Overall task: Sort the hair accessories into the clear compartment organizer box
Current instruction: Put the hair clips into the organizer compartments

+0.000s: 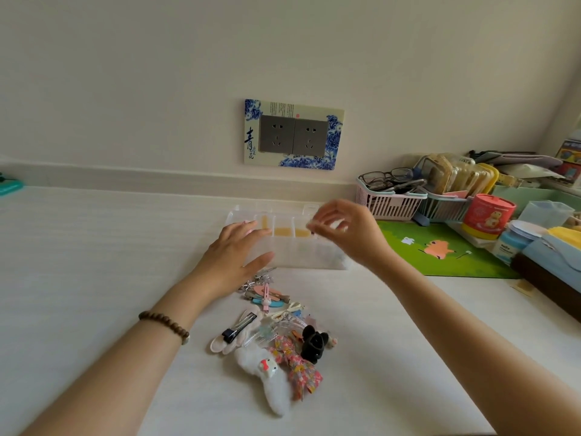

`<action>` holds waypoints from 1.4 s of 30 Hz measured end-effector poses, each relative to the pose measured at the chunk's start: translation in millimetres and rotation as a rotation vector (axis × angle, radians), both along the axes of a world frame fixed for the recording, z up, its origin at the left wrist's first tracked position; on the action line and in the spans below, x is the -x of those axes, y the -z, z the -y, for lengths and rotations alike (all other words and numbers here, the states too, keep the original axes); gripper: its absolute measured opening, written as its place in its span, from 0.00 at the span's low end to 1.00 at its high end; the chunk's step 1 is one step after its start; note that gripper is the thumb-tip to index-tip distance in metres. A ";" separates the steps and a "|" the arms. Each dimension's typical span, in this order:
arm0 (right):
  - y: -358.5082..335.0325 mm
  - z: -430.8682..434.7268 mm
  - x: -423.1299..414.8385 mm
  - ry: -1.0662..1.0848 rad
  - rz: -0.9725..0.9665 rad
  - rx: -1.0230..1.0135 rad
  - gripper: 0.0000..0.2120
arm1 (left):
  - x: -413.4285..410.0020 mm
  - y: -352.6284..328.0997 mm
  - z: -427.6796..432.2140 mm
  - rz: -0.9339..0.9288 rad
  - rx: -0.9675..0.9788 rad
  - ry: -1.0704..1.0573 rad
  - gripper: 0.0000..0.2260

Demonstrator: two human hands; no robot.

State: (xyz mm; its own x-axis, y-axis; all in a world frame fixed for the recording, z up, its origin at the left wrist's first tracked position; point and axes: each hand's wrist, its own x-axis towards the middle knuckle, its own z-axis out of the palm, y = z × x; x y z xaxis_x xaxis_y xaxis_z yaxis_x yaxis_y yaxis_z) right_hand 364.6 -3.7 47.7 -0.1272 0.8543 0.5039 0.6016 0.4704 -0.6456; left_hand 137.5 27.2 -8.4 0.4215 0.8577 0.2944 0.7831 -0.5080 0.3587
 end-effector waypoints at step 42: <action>54.1 17.1 12.1 -0.078 -0.135 0.376 0.05 | 6.1 -13.3 17.6 0.162 0.396 0.133 0.18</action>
